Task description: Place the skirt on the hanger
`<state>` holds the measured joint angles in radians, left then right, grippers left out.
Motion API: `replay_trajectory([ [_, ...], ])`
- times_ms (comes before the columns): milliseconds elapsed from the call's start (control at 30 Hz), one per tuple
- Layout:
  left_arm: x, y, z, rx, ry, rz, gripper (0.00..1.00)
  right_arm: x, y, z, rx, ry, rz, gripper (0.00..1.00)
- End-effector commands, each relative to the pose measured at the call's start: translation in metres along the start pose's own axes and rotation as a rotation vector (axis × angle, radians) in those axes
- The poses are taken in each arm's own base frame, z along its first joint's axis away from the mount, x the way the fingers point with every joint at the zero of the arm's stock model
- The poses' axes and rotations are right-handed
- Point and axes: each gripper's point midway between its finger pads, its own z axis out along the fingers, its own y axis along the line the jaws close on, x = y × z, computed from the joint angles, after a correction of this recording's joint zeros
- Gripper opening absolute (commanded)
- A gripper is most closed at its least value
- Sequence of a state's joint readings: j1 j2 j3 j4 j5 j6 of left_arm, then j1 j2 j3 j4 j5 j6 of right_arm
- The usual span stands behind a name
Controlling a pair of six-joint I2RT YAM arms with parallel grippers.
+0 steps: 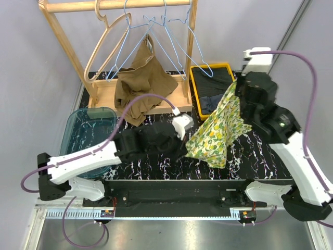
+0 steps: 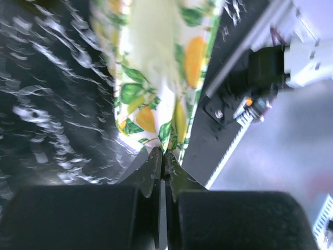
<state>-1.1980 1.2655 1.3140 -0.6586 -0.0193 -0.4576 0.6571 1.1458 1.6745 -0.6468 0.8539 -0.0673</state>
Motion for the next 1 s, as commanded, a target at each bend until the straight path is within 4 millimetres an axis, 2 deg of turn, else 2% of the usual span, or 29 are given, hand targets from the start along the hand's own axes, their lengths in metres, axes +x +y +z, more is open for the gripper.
replay_trajectory([
  [0,0.062,-0.03,0.042,0.152,0.134,-0.052,0.0,0.039,0.067,0.047,-0.114,0.053,-0.079,0.0],
  [33,0.08,-0.029,0.05,0.153,0.169,-0.08,0.0,0.05,0.081,0.056,-0.133,0.073,-0.076,0.0],
  [100,0.096,-0.038,0.063,0.177,0.187,-0.082,0.0,0.085,0.121,0.075,-0.212,0.135,-0.106,0.0],
  [133,0.112,-0.035,0.068,0.172,0.219,-0.097,0.0,0.099,0.138,0.08,-0.26,0.163,-0.095,0.0],
  [267,0.146,-0.029,0.085,0.156,0.277,-0.13,0.0,0.157,0.192,0.099,-0.368,0.272,-0.088,0.0],
  [433,0.18,-0.014,0.092,0.119,0.33,-0.178,0.0,0.204,0.218,0.104,-0.421,0.353,-0.071,0.0],
  [567,0.198,-0.005,0.094,0.095,0.368,-0.197,0.0,0.223,0.243,0.105,-0.512,0.384,-0.047,0.0],
  [700,0.209,-0.004,0.091,0.091,0.395,-0.208,0.0,0.225,0.262,0.107,-0.564,0.397,-0.022,0.0],
  [833,0.215,-0.004,0.085,0.088,0.398,-0.211,0.02,0.222,0.27,0.105,-0.592,0.402,0.004,0.0],
  [867,0.214,-0.003,0.081,0.085,0.393,-0.214,0.09,0.219,0.271,0.103,-0.598,0.4,0.011,0.0],
  [900,0.214,-0.001,0.079,0.071,0.391,-0.221,0.29,0.218,0.27,0.102,-0.596,0.399,0.018,0.0],
  [967,0.209,0.013,0.071,-0.008,0.368,-0.216,0.48,0.211,0.263,0.099,-0.584,0.39,0.037,0.16],
])
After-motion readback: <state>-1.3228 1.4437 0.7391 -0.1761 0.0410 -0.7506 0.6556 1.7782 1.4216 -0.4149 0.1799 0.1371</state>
